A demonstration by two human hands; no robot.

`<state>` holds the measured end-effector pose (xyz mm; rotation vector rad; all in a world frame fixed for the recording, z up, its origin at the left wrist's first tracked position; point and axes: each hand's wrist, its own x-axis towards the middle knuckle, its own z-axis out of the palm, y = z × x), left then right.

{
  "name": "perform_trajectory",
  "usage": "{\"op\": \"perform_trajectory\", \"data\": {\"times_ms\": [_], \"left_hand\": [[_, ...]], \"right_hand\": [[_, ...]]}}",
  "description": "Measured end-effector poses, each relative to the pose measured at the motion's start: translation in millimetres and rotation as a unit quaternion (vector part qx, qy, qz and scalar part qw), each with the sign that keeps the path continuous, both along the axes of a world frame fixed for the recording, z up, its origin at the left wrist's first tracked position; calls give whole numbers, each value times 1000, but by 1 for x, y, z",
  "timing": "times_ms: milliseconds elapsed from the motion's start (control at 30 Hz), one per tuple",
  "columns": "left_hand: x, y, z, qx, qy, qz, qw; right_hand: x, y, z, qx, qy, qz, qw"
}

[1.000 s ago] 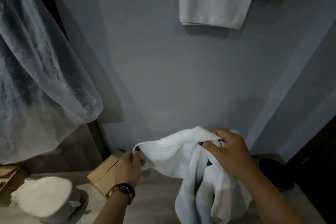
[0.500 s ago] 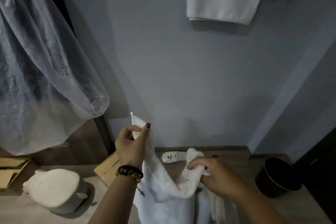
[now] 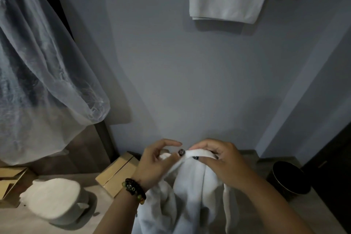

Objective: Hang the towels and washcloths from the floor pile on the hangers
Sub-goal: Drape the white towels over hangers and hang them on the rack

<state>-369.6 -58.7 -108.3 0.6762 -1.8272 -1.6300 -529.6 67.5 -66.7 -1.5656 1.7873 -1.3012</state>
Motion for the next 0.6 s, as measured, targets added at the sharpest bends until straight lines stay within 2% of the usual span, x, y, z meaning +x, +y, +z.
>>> {"op": "perform_trajectory", "data": {"times_ms": [67,133,233,367,500,600], "left_hand": [[1,3,1,5,-16,-74,997],[-2,9,1,-53,-43,-117,991],[-12,17,-4,-117,-64,-55,990],[-13,14,-10,-73,19,32,997],[-11,11,-9,29,63,79,995],[-10,12,-7,93,93,86,988]], "right_hand": [[-1,0,9,-10,0,5,1000],[-1,0,15,-16,5,9,1000],[-5,-2,14,-34,46,-10,998],[-20,-3,-6,-42,133,-68,988],[-35,4,-46,40,211,-97,972],[-39,13,-70,118,180,-102,971]]}}
